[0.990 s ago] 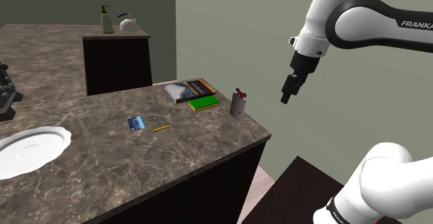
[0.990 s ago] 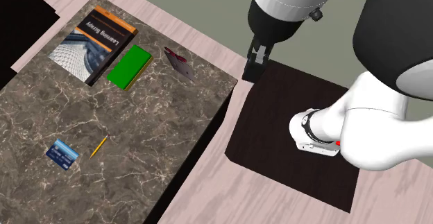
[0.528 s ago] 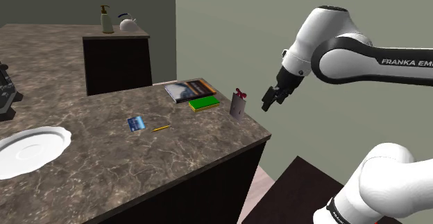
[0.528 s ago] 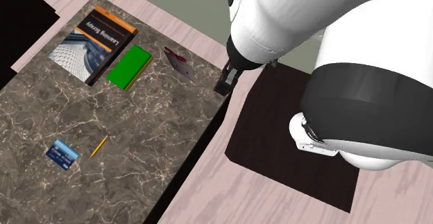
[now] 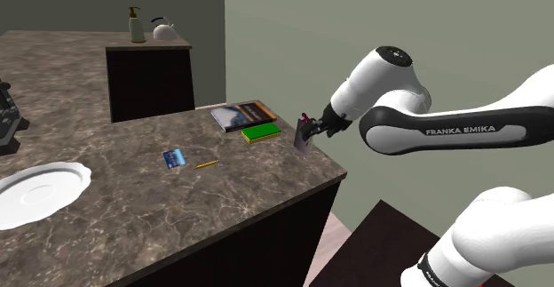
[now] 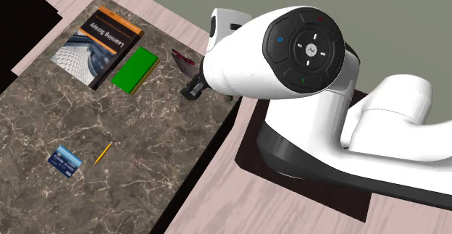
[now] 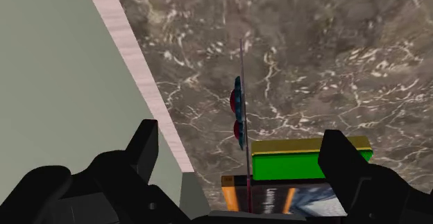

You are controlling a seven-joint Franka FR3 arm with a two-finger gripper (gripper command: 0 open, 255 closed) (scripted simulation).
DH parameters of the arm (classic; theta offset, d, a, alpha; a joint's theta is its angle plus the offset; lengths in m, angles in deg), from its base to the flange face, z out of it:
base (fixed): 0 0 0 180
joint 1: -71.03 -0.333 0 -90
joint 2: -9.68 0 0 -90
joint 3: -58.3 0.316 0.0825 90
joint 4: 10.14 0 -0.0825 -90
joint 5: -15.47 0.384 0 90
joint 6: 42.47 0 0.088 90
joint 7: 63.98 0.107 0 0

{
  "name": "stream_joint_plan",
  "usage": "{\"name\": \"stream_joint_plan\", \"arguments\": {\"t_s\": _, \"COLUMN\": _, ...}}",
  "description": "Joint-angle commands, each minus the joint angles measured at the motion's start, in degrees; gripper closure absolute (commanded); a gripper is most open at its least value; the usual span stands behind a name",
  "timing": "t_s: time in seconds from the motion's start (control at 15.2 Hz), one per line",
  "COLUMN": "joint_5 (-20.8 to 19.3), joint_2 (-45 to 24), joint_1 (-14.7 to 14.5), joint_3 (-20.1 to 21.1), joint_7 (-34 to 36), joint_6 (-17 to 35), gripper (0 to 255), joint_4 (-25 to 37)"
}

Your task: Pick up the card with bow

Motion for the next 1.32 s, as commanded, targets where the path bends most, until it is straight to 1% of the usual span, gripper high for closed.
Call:
{"name": "stream_joint_plan", "arguments": {"t_s": 0.0, "joint_5": -0.6, "joint_2": -1.0, "joint_1": 1.2, "joint_3": 1.6, "joint_7": 2.3, "joint_6": 3.1, "gripper": 0, "joint_4": -0.7}}
{"name": "stream_joint_plan", "arguments": {"t_s": 0.4, "joint_5": -1.5, "joint_2": -3.6, "joint_1": 2.6, "joint_3": 3.7, "joint_7": 4.2, "joint_6": 9.0, "gripper": 0, "joint_4": -4.0}}
{"name": "stream_joint_plan", "arguments": {"t_s": 0.53, "joint_5": -1.5, "joint_2": -3.5, "joint_1": 2.6, "joint_3": 3.7, "joint_7": 4.2, "joint_6": 9.0, "gripper": 0, "joint_4": -4.0}}
{"name": "stream_joint_plan", "arguments": {"t_s": 0.59, "joint_5": -1.5, "joint_2": -3.6, "joint_1": 2.6, "joint_3": 3.7, "joint_7": 4.2, "joint_6": 9.1, "gripper": 255, "joint_4": -4.1}}
{"name": "stream_joint_plan", "arguments": {"t_s": 1.19, "joint_5": -1.5, "joint_2": -3.6, "joint_1": 2.6, "joint_3": 3.7, "joint_7": 4.2, "joint_6": 9.0, "gripper": 255, "joint_4": -4.0}}
{"name": "stream_joint_plan", "arguments": {"t_s": 1.25, "joint_5": -1.3, "joint_2": -3.1, "joint_1": 2.3, "joint_3": 3.3, "joint_7": 3.9, "joint_6": 8.1, "gripper": 255, "joint_4": -3.6}}
